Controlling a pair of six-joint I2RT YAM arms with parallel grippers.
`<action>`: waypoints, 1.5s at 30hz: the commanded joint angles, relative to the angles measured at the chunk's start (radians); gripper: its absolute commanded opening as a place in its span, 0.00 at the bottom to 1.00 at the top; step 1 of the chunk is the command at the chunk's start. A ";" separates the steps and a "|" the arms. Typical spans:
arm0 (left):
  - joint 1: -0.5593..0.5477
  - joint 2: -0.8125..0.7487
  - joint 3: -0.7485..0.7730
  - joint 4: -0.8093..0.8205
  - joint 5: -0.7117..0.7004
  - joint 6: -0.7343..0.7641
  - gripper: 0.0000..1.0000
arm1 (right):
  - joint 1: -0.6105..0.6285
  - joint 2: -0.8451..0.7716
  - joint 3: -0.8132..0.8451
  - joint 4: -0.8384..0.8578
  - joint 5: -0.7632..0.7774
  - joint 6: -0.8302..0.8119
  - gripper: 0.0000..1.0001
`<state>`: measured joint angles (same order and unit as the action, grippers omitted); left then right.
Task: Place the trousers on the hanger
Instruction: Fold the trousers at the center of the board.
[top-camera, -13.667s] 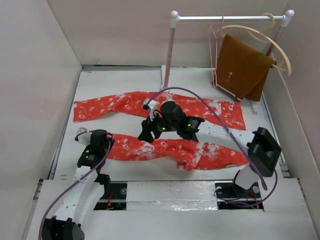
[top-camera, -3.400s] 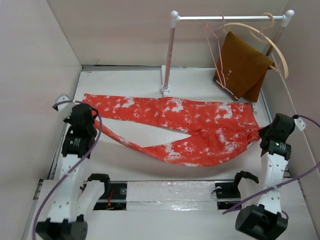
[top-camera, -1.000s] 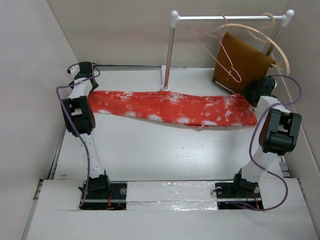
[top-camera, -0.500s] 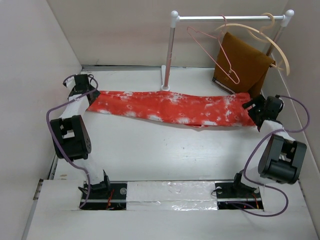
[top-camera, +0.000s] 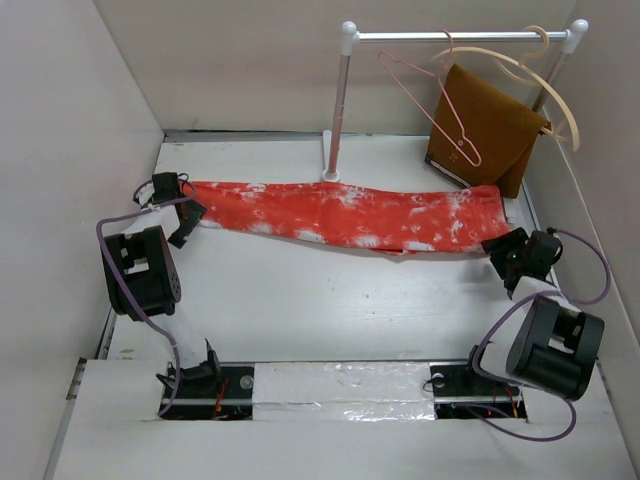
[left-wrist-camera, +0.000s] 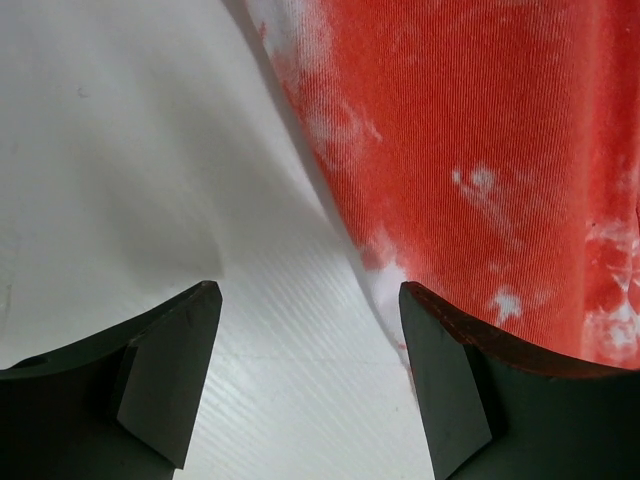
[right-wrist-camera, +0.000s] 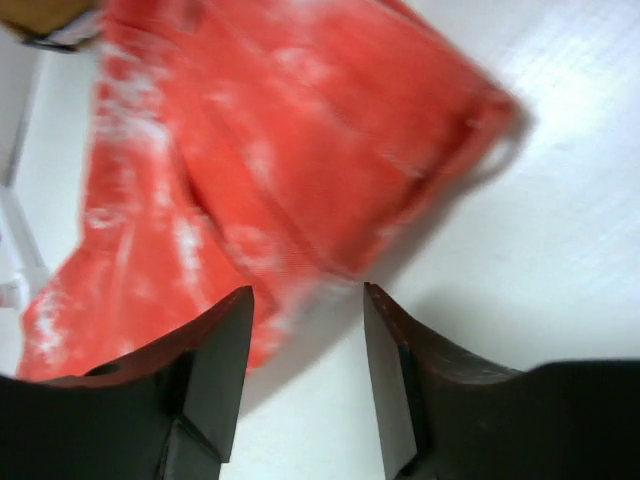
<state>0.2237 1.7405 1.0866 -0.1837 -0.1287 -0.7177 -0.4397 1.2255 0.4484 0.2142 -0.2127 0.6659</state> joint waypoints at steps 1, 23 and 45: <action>-0.001 0.043 0.064 0.007 0.004 -0.032 0.70 | -0.060 0.086 -0.036 0.129 -0.075 0.004 0.63; 0.008 0.145 0.147 -0.051 -0.205 0.023 0.00 | -0.042 0.118 -0.020 0.094 -0.062 0.054 0.00; 0.074 -0.375 -0.105 -0.125 -0.180 0.055 0.46 | -0.272 -0.580 -0.188 -0.381 -0.088 -0.147 0.87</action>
<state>0.3115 1.4643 0.9913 -0.3580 -0.3706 -0.6888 -0.7067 0.6041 0.2405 -0.1497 -0.3477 0.5343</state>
